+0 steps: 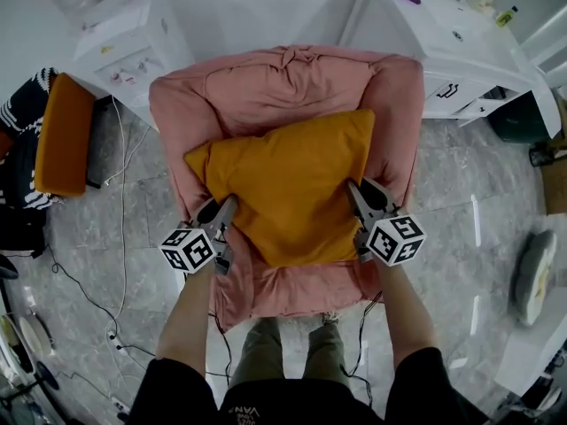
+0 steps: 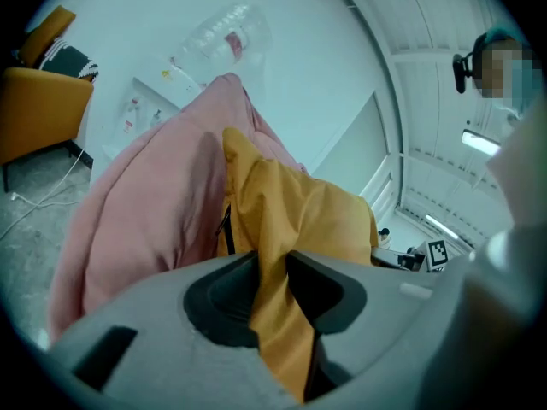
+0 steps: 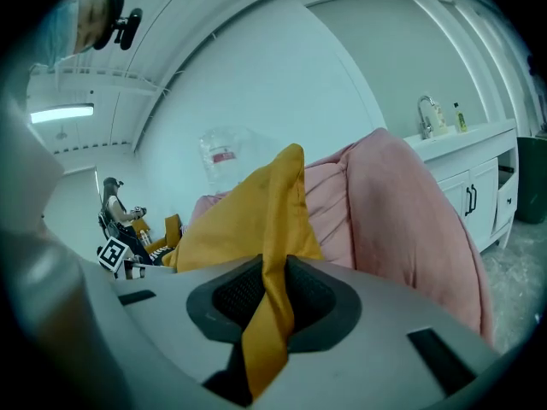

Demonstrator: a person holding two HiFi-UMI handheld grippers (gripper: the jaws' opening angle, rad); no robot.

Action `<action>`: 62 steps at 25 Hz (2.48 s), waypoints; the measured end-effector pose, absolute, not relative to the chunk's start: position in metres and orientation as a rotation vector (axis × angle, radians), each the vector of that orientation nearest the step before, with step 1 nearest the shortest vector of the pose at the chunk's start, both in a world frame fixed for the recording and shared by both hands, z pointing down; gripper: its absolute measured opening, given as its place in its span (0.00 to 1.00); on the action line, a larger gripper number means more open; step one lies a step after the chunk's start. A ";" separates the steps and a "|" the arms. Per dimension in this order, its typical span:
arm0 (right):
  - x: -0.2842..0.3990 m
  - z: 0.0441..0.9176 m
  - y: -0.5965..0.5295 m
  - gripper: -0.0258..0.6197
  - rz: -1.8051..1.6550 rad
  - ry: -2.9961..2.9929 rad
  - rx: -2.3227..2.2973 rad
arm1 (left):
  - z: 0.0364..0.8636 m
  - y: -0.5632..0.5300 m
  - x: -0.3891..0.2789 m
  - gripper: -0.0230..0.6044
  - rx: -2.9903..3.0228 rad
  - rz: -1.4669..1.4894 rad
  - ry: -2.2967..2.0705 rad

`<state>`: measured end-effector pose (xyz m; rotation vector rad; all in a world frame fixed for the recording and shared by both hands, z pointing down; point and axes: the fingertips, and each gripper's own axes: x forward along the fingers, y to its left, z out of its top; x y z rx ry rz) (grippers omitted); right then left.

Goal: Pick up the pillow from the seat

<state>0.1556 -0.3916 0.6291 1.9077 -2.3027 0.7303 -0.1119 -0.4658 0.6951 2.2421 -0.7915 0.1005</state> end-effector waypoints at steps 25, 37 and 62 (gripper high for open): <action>0.162 0.527 -0.280 0.05 0.646 -2.408 1.889 | 0.540 -0.362 -0.103 0.12 2.492 0.031 -1.036; 0.164 0.470 -0.233 0.05 0.562 -2.501 1.864 | 0.465 -0.311 -0.102 0.12 2.595 -0.011 -1.114; 0.205 0.338 -0.137 0.05 0.235 -2.648 1.965 | 0.342 -0.210 -0.067 0.12 2.758 -0.216 -1.145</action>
